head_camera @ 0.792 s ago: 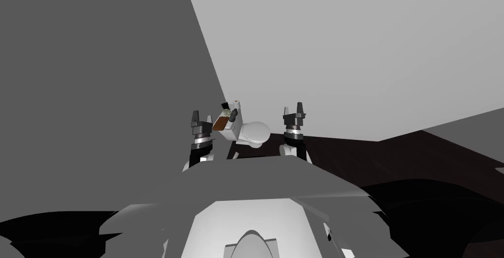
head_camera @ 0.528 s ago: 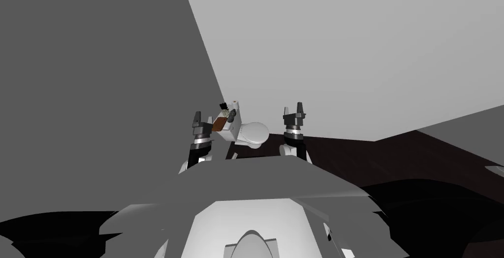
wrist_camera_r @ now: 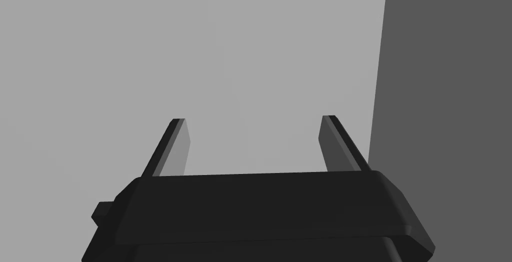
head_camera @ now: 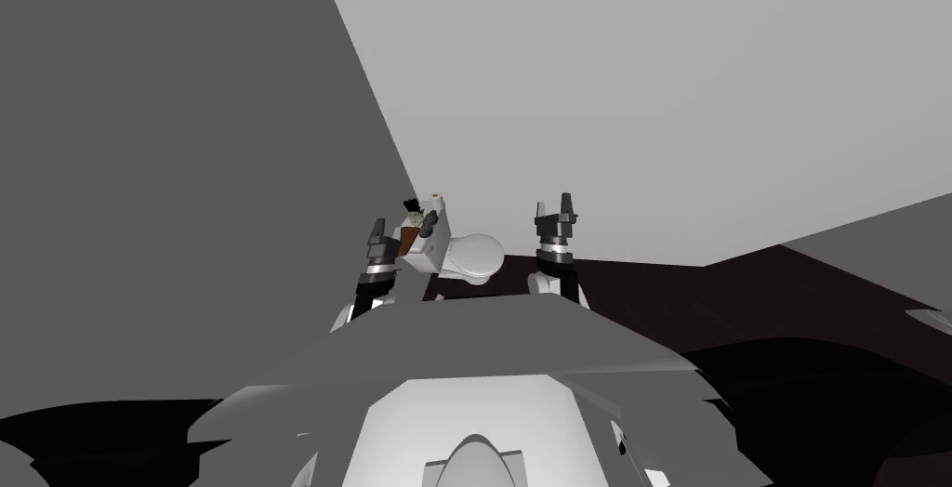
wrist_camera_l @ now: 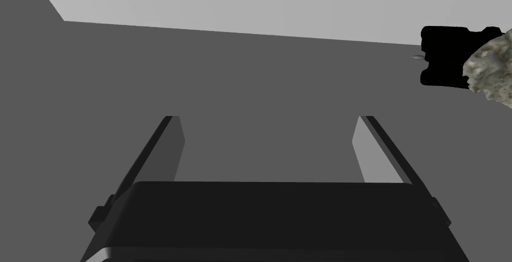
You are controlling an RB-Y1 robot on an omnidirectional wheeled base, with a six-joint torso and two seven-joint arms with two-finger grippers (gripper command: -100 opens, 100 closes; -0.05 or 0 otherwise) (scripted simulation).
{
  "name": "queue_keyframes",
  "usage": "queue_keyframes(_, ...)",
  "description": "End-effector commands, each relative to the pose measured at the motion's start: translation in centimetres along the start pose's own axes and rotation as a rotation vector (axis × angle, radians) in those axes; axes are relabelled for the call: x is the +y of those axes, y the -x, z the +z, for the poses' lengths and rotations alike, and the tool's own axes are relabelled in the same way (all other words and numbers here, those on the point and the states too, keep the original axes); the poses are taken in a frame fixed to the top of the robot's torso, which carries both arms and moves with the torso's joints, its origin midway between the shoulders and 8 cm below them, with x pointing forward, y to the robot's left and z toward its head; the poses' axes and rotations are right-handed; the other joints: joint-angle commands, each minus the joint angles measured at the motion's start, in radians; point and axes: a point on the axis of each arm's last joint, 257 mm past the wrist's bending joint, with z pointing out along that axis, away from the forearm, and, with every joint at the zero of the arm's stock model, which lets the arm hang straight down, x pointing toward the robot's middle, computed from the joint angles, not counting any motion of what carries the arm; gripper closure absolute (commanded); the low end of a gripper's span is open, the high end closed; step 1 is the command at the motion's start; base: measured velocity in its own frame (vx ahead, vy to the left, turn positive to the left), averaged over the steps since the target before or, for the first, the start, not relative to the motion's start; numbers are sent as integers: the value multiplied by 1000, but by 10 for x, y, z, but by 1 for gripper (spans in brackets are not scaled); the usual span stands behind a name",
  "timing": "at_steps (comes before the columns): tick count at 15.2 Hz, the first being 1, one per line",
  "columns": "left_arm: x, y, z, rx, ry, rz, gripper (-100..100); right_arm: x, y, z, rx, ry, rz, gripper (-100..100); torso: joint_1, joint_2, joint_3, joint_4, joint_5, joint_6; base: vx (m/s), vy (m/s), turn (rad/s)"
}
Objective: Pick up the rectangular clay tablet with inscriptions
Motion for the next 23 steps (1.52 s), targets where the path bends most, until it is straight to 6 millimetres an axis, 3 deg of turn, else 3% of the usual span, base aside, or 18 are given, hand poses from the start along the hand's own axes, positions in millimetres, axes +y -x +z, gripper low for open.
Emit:
queue_keyframes(1, 17, 12, -7, -4, 30, 11, -100, 0, 0, 0, 0, 0, 0, 0, 0, 0, 0, 0, 0, 0, 93, -68, -39)
queue_keyframes(11, 76, 62, -32, -66, 138, 33, -100, 0, 0, 0, 0, 0, 0, 0, 1, -1, -1, 0, 0, 0, 107, -65, -39)
queue_keyframes(13, 84, 64, -36, -70, 156, 32, -100, 0, 0, 0, 0, 0, 0, 0, 0, -1, -1, 0, 0, 0, 90, -57, -20)
queue_keyframes(18, 117, 92, -59, -129, 216, 24, -100, 0, 0, 0, 0, 0, 0, 0, 1, 0, 0, 0, 0, 0, 91, -57, -36)
queue_keyframes(23, 138, 107, -77, -168, 255, 10, -100, 0, 0, 0, 0, 0, 0, 0, 2, 3, 2, 0, 0, 0, 61, -36, -1)
